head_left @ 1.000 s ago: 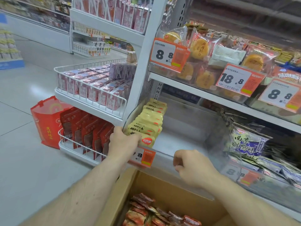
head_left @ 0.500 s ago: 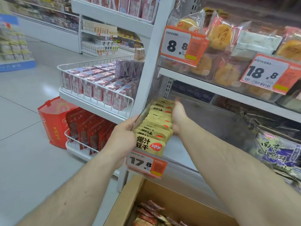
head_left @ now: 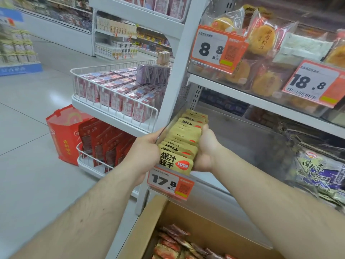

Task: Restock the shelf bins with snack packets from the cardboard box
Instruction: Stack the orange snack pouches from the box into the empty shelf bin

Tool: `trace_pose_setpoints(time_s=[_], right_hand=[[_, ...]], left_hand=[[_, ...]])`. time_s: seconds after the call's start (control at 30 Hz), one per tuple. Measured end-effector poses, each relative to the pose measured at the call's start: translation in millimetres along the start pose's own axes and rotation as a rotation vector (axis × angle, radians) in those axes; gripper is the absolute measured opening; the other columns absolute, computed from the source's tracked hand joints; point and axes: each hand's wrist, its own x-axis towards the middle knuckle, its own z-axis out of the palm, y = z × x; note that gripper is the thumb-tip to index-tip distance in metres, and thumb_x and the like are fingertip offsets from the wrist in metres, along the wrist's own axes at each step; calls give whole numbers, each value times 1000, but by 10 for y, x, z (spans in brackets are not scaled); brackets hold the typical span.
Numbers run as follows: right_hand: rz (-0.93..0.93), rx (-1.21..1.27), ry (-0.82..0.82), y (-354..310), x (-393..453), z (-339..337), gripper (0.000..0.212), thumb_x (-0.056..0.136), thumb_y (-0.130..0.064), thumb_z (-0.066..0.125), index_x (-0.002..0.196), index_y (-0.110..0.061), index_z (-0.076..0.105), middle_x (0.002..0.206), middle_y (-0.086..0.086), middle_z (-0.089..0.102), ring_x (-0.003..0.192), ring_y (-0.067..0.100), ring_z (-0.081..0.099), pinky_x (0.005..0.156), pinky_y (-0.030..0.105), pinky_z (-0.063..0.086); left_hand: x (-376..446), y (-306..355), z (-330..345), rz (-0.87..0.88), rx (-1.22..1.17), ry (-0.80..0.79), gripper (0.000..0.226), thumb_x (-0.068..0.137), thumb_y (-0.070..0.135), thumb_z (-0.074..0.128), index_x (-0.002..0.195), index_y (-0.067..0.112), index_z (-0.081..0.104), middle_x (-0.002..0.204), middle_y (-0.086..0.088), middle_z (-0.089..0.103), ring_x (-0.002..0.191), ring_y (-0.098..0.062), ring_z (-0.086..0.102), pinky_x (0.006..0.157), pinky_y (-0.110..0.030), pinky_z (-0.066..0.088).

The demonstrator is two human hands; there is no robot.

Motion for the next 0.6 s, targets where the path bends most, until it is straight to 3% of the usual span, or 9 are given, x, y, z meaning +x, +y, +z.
trace_pose_setpoints(time_s=[0.07, 0.17, 0.23, 0.33, 0.47, 0.6], right_hand=[[-21, 101, -55, 19, -36, 65, 100, 79, -89, 20, 125, -13, 66, 121, 24, 66, 112, 45, 62, 105, 60, 40], [5, 53, -82, 47, -189, 10, 100, 81, -87, 14, 123, -14, 68, 119, 22, 68, 109, 42, 65, 95, 55, 49], [44, -26, -54, 95, -286, -45, 95, 83, -85, 15, 122, -18, 69, 118, 18, 69, 107, 40, 67, 96, 54, 49], [60, -48, -132, 138, -447, 84, 92, 86, -82, 18, 126, -14, 66, 122, 22, 66, 113, 43, 63, 104, 58, 41], [38, -95, -121, 148, -511, 140, 93, 87, -82, 18, 129, -13, 64, 124, 20, 66, 116, 40, 62, 99, 53, 47], [79, -301, -20, 149, -634, 16, 84, 84, -85, 21, 121, -27, 70, 118, 12, 71, 115, 31, 62, 104, 47, 38]], left_hand=[[-2, 11, -14, -14, 14, 5, 89, 71, -29, 26, 71, 46, 73, 70, 18, 73, 62, -4, 69, 74, -37, 54], [-28, 37, -13, 0, 18, -8, 84, 73, -31, 25, 84, 42, 66, 64, 21, 70, 55, 4, 67, 55, -22, 55], [-62, 42, 1, 3, 11, -14, 81, 76, -30, 24, 84, 40, 65, 62, 23, 69, 52, 7, 64, 51, -21, 54], [-55, 39, 9, 1, 14, 6, 81, 76, -27, 27, 81, 42, 68, 67, 14, 73, 54, -1, 67, 53, -25, 52], [-23, 37, -48, -16, 28, 17, 83, 72, -27, 27, 83, 43, 72, 78, 5, 77, 66, -14, 71, 55, -29, 51], [-13, 51, -79, -18, 40, -21, 78, 72, -27, 27, 93, 37, 67, 70, 18, 73, 63, 4, 68, 69, -35, 53]])
